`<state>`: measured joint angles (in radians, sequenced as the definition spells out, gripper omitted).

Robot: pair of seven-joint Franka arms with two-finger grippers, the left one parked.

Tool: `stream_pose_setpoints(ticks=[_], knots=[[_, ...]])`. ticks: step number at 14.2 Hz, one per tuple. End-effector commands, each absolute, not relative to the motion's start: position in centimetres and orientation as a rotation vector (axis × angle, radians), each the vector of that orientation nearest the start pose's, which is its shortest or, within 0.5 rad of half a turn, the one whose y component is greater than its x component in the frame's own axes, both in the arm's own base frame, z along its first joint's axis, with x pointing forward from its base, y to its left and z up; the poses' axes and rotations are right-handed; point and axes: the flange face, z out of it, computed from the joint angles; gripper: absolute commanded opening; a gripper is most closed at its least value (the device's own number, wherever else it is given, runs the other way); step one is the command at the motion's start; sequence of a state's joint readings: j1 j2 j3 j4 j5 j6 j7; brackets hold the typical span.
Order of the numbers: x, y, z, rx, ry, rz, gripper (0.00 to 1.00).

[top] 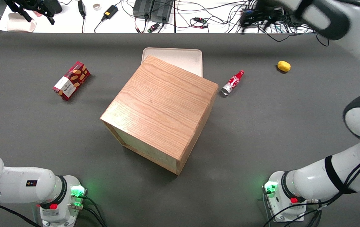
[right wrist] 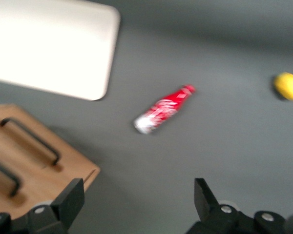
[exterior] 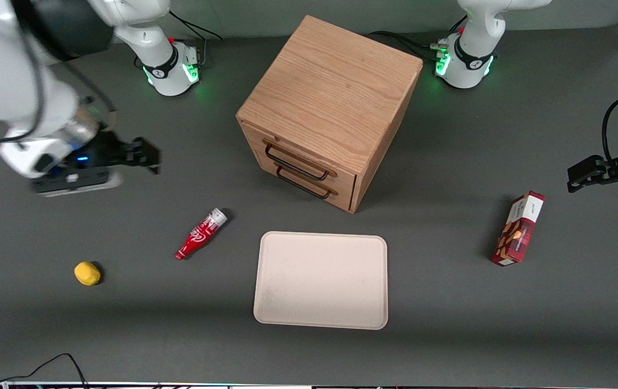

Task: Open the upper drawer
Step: 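Move the right gripper to the upper drawer's black handle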

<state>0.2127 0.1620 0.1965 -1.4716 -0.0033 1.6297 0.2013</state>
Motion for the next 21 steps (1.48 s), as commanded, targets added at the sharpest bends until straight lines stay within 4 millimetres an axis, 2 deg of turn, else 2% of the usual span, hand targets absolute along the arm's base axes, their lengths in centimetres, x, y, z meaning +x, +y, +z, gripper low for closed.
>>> stream_pose_setpoints(ticks=[1, 4, 6, 9, 11, 14, 16, 21], knots=[[55.1, 32.9, 56.2, -3.014, -0.57, 0.074, 1.0], [52.4, 41.0, 53.6, -2.831, -1.102, 0.029, 1.0], [52.6, 41.6, 52.4, -2.806, -1.137, 0.051, 1.0], [53.4, 41.2, 51.2, -2.74, -1.266, 0.051, 1.0], [54.3, 41.4, 49.2, -2.702, -1.314, 0.045, 1.0], [54.7, 42.4, 45.3, -2.682, -1.325, 0.054, 1.0], [54.8, 42.9, 43.6, -2.684, -1.344, 0.062, 1.0], [55.4, 42.7, 41.3, -2.662, -1.411, 0.095, 1.0]])
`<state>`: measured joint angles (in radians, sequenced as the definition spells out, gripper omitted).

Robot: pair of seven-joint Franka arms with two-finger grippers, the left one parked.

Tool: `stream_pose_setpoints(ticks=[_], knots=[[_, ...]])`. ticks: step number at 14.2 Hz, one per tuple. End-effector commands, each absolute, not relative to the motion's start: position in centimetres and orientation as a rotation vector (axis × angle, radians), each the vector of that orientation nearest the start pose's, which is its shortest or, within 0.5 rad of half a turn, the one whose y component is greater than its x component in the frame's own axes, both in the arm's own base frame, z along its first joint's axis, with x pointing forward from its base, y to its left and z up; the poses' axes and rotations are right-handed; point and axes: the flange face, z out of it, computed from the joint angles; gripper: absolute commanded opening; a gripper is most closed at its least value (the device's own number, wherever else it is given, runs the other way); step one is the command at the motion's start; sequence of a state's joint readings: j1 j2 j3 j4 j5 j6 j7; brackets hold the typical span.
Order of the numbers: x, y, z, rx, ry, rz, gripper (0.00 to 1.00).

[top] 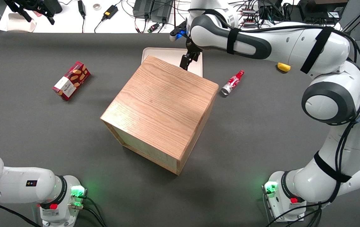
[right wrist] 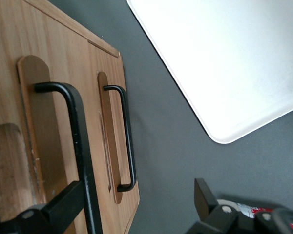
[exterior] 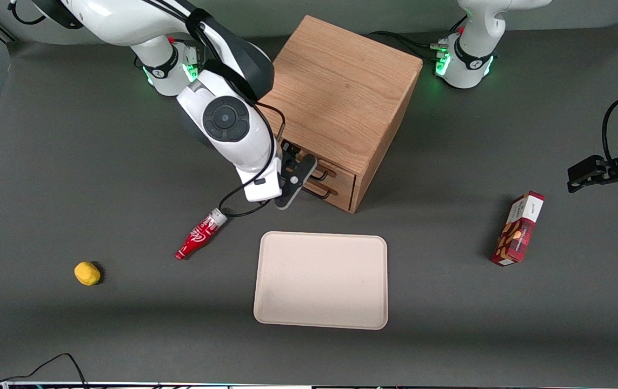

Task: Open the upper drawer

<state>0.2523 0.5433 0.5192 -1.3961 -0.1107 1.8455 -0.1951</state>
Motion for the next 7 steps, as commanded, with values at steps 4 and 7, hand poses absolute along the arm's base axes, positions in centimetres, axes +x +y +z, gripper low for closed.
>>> stream_pose_setpoints(ticks=[4, 7], knots=[[55.4, 42.6, 41.8, -2.656, -1.407, 0.083, 1.0], [54.8, 42.6, 43.3, -2.62, -1.431, 0.091, 1.0]])
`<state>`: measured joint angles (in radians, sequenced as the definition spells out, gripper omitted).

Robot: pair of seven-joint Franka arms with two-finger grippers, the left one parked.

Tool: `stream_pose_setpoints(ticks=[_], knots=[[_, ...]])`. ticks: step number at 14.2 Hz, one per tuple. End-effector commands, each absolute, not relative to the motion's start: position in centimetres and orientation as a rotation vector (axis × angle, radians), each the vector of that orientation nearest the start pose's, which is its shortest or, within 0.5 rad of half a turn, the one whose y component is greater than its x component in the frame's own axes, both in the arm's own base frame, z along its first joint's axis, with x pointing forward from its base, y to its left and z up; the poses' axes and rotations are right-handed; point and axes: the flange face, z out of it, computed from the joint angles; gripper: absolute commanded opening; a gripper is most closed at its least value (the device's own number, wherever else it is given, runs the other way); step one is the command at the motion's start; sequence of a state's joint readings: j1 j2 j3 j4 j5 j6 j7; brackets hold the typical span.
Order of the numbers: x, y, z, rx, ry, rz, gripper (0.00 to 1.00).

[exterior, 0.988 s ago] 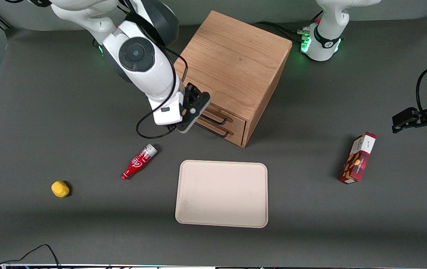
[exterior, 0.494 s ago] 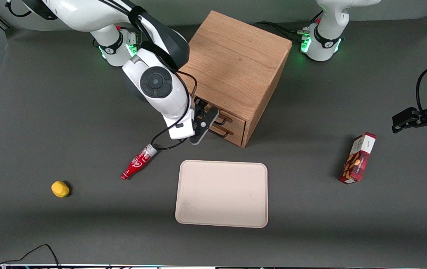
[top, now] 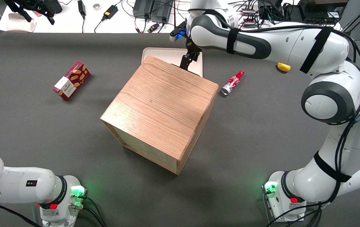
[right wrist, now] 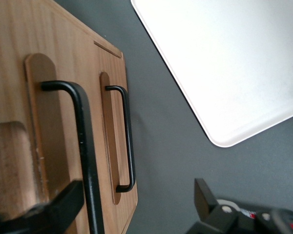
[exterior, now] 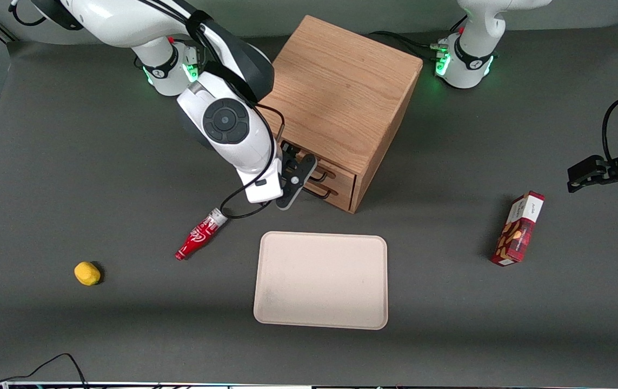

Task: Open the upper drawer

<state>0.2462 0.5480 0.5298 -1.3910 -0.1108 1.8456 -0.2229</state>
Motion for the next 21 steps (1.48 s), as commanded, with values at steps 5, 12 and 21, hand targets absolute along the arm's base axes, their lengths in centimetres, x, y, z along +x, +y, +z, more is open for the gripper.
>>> stream_pose_setpoints(ticks=[5, 12, 21], knots=[[55.2, 42.3, 42.5, -2.579, -1.462, 0.104, 1.0], [59.2, 39.4, 39.6, -2.536, -1.556, 0.012, 1.0], [66.7, 31.3, 41.6, -2.638, -1.498, -0.252, 1.0]])
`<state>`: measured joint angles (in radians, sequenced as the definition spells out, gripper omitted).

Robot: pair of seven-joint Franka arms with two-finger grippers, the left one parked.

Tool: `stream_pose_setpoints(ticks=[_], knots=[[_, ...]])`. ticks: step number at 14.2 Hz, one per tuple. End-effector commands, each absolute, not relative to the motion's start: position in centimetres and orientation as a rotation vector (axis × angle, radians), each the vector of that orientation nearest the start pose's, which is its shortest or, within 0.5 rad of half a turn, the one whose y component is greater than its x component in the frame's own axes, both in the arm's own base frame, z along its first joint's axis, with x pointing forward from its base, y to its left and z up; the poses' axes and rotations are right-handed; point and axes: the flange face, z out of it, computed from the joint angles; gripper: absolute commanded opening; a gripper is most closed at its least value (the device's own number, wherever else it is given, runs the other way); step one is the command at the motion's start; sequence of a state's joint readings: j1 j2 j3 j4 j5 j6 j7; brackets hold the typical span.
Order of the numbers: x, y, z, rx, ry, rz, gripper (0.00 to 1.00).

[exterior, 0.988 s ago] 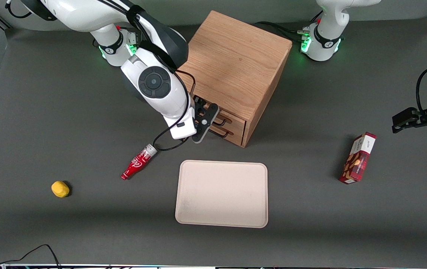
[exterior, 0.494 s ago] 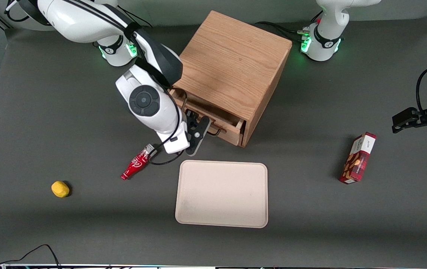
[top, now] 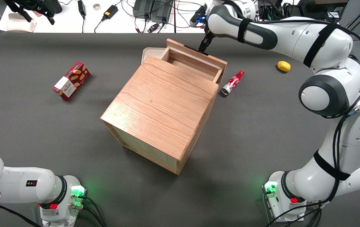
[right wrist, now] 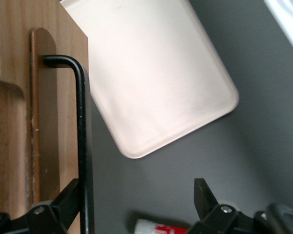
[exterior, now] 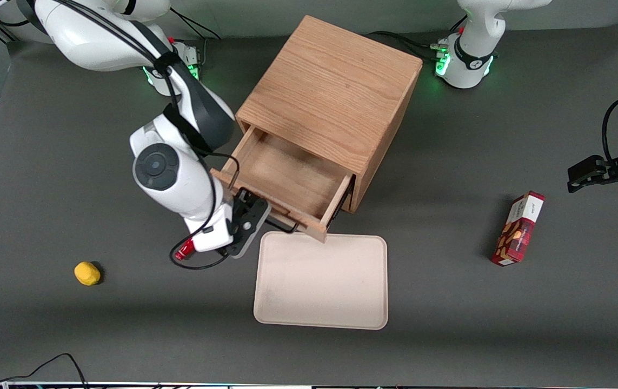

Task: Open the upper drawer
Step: 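Pull the handle outward from the cabinet with the right gripper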

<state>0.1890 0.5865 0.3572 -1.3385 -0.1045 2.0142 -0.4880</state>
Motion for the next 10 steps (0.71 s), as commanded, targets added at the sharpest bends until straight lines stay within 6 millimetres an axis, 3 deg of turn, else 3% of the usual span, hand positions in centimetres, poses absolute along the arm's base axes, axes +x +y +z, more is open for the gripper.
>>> stream_pose_setpoints(ticks=[1, 6, 10], knots=[[67.3, 30.5, 41.2, -2.622, -1.549, -0.265, 1.0], [69.4, 27.2, 41.0, -2.615, -1.631, -0.335, 1.0], [71.5, 23.1, 42.2, -2.675, -1.533, -0.428, 1.0]])
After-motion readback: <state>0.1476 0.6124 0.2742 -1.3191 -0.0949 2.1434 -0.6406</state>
